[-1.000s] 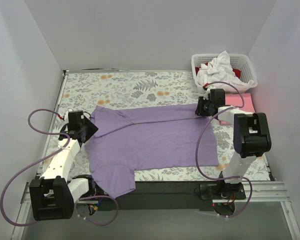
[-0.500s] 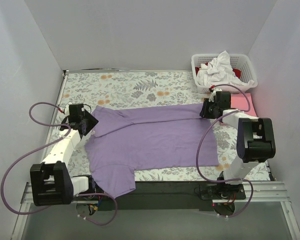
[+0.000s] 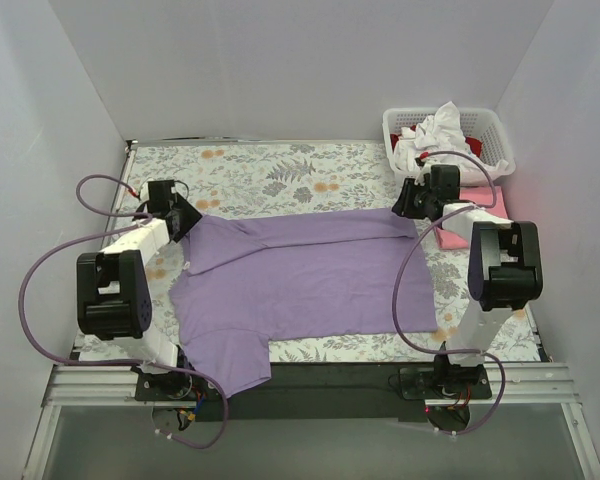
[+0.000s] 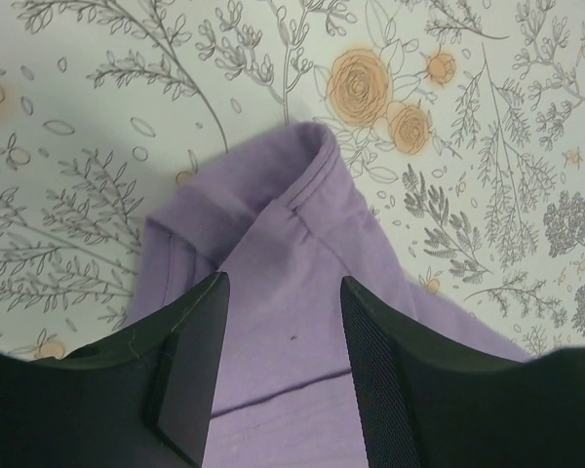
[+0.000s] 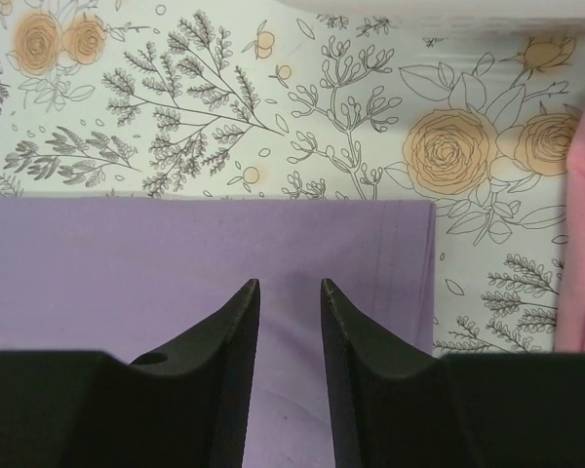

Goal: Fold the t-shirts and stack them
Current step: Fold the tshirt

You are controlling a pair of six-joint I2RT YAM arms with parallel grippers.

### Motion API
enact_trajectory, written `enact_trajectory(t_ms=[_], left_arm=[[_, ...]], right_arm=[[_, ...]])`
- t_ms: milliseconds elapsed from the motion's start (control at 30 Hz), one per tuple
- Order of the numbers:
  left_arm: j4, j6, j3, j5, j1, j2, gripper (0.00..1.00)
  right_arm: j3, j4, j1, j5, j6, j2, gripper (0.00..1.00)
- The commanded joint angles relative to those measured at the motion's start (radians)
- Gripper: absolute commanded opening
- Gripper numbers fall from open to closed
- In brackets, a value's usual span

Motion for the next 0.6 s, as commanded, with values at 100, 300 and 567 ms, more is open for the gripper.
enact_trajectory(t_ms=[100,300,567], left_arm=[[0.056,0.016,0.093,-0.011,0.005,0.073,0.49],[0.056,0.01,0.124,-0.039,0.006,0.126,0.48],[0.047,0.014,0.13,-0.056,0.006,0.151,0.32]], right_arm=[[0.059,0.04,-0.029,-0.042,0.036,0.086,0.38],[0.066,0.043,-0.057,-0.068,0.053,0.135,0.38],[0.065,0.044,-0.063,-0.076,0.058,0.169,0.38]])
